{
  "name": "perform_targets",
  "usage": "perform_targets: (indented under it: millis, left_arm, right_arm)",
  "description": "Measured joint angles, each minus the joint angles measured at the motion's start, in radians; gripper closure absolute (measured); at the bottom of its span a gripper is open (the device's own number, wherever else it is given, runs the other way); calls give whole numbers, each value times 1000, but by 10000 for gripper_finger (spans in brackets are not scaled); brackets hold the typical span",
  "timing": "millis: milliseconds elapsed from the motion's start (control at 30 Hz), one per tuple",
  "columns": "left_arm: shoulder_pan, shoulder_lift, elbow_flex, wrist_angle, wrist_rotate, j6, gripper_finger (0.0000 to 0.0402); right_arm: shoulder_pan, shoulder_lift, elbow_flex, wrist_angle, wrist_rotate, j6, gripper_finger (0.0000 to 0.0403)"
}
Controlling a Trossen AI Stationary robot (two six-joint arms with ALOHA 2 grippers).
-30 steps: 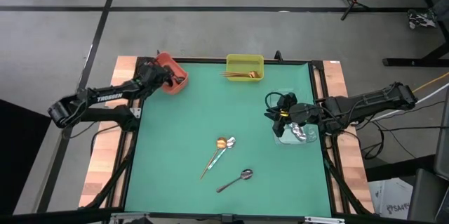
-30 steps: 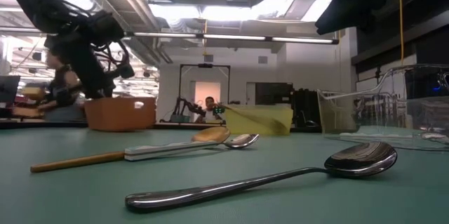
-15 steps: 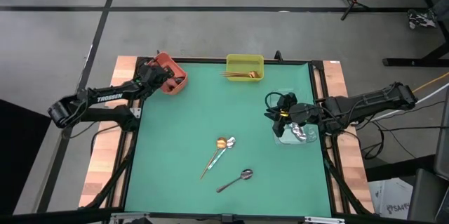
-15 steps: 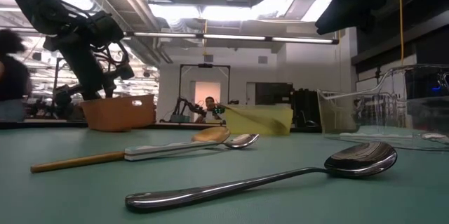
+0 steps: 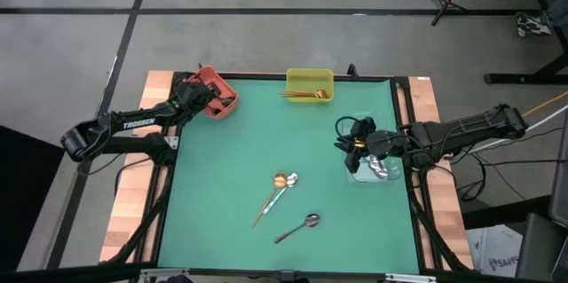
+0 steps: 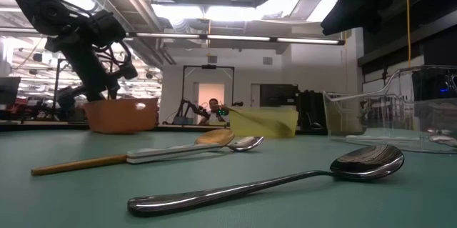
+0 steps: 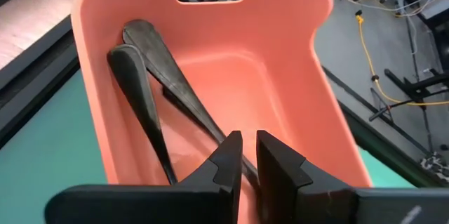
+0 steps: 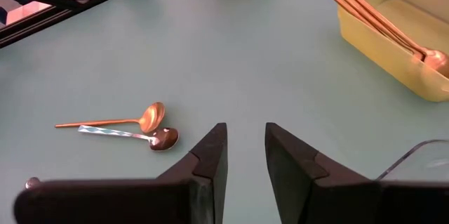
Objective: Sort silverware by color (type)
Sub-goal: Put the black spoon into the orange bin
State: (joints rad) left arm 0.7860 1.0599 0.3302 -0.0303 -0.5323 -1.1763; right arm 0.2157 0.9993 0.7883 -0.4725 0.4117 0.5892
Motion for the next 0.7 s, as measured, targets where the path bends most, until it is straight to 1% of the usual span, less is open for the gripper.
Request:
perform_targets:
  millis: [467,700]
  left_arm:
    - [-3,-1,0,117,11,11,364]
    - [-44,-2,0,275,13,188,375]
  right_arm:
    - [0,0,0,0,-1,0,315]
    - [0,0,0,0,-3,0,315]
